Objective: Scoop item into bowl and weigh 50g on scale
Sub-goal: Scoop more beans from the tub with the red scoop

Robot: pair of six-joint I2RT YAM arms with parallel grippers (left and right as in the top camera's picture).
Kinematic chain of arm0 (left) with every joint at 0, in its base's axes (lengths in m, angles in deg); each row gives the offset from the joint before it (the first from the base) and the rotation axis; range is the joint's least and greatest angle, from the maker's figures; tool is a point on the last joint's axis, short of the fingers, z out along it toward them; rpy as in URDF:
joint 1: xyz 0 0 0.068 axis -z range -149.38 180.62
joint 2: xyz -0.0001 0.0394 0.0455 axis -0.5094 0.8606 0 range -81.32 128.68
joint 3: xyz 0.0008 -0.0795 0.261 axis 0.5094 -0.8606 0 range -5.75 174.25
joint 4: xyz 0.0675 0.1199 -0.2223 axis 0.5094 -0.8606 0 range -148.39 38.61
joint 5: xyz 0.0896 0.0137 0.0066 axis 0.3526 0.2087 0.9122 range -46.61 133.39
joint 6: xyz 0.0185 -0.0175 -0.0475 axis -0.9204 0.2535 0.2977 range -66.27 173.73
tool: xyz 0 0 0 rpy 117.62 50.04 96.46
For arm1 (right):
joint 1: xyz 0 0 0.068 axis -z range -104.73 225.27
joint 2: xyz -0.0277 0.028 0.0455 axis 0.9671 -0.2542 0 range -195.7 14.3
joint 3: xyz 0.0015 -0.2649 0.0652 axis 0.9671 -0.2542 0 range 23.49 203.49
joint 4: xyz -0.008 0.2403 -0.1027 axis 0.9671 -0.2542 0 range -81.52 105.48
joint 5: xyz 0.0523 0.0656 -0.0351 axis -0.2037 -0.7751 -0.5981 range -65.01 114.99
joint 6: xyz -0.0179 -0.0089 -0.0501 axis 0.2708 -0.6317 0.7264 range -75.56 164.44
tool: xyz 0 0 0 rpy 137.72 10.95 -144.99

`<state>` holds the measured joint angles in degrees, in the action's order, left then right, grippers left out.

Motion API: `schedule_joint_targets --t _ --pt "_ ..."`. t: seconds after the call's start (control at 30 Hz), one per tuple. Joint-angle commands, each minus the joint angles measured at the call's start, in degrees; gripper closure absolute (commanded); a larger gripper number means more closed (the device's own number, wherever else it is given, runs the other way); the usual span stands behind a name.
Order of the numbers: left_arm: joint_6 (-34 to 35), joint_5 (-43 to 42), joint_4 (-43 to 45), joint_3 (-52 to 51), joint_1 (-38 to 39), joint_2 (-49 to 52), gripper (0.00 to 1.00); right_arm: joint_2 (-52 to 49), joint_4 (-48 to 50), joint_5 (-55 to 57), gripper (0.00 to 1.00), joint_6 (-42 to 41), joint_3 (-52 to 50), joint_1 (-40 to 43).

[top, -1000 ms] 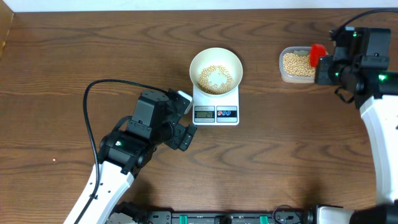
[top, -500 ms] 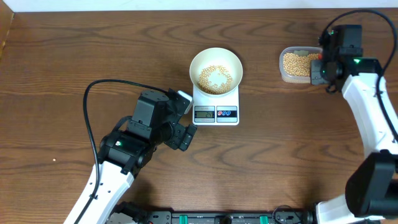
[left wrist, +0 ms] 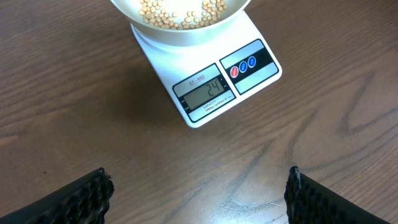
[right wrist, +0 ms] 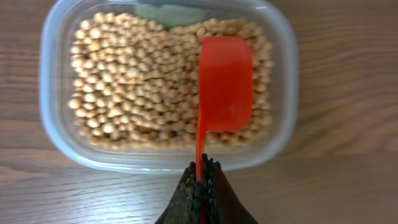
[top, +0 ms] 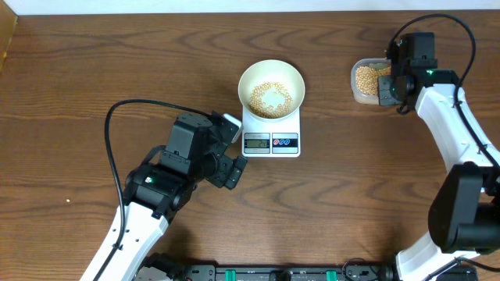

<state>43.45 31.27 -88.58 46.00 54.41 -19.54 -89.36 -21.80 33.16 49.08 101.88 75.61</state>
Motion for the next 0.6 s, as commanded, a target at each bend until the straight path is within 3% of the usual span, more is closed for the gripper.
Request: schedule_joint_targets --t 0.0,0.3,0.57 --pt "0.33 -0.70 -0.04 -0.24 0.17 -0.04 0.09 -3.02 -0.39 -8.00 0.99 -2.60 0.24 -0.07" --pt "0.33 -0.70 -0.04 -0.24 0.17 -0.04 0.09 -3.61 0.85 -19.08 0.99 -6.58 0.26 2.23" --pt "0.33 -0.70 -0.04 -0.24 0.17 -0.04 0.09 -3.41 0.90 -30.42 0.99 -7.21 0.31 10.40"
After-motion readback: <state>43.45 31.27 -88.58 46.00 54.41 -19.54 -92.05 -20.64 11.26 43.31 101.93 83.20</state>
